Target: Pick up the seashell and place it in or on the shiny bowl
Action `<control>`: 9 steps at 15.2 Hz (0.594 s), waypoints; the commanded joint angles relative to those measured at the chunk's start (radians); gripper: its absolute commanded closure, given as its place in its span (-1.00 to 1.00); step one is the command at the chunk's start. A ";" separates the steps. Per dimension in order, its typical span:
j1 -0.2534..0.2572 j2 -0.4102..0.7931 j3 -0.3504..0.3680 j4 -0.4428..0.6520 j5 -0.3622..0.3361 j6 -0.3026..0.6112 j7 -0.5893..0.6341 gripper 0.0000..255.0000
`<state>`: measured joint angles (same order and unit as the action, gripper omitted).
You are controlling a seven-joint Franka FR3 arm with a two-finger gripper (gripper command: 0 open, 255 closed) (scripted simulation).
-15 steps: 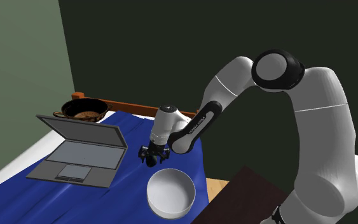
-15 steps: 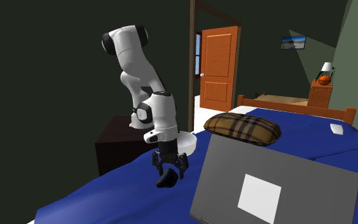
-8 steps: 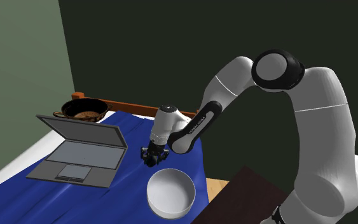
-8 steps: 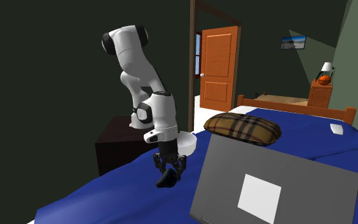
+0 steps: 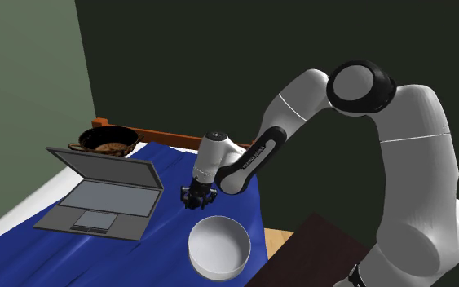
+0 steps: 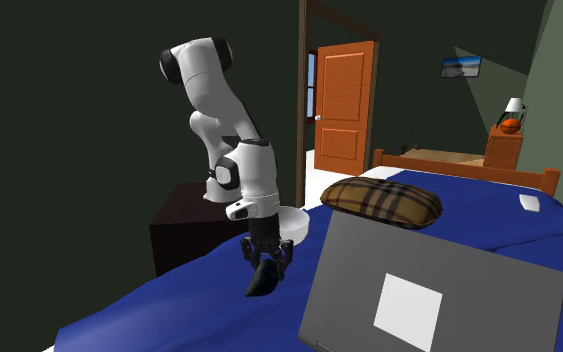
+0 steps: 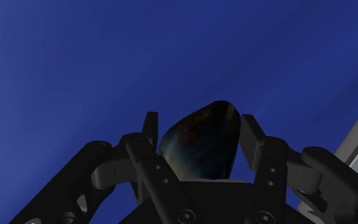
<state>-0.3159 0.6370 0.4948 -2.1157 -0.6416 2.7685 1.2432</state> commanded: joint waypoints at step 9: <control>-0.087 -0.109 0.110 -0.034 0.096 -0.082 -0.069 1.00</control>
<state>-0.3923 0.5425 0.5928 -2.1417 -0.5560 2.6925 1.1812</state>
